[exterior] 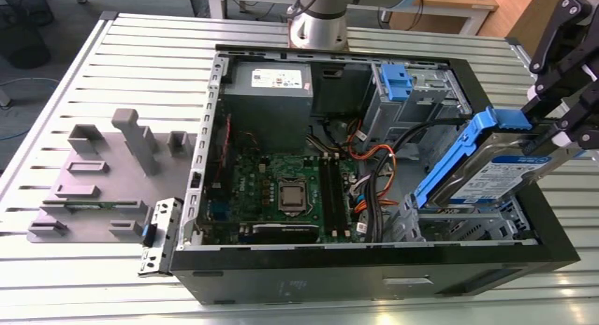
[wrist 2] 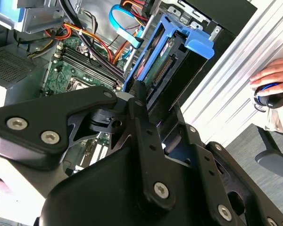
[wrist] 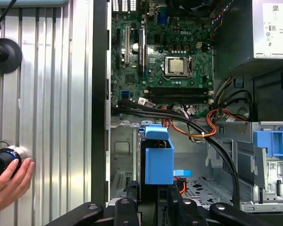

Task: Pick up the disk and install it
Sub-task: 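Insert the disk into the insertion slot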

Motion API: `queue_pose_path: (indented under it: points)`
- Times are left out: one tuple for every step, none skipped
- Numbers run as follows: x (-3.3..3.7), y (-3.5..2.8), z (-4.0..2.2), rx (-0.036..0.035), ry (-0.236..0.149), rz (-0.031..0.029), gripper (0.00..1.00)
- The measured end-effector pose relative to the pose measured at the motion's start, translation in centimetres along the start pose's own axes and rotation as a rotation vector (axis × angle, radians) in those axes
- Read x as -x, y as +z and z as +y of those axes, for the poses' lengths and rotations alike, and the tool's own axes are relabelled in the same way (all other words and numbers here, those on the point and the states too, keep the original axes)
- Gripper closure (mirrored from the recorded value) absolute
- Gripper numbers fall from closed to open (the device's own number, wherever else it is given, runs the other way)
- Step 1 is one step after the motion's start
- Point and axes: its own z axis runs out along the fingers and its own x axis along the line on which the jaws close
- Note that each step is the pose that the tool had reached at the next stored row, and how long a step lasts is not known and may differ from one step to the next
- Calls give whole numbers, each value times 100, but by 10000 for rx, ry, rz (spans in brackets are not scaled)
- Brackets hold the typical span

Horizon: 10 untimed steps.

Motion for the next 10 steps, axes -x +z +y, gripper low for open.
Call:
queue_pose_path:
  points:
    - [0, 0, 0, 0, -1, 0, 65]
    - [0, 1, 0, 0, 0, -1, 65]
    - [0, 2, 0, 0, 0, 0, 65]
    - [0, 6, 0, 0, -1, -2, 65]
    - [0, 9, -1, 0, 0, 0, 65]
    - [0, 12, -1, 0, 0, 1, 65]
    - [0, 16, -1, 0, 0, 1, 65]
    - [-1, 20, -1, 0, 0, -1, 65]
    - [-1, 20, -1, 0, 0, 0, 65]
    - [-1, 20, -1, 0, 0, 2, 65]
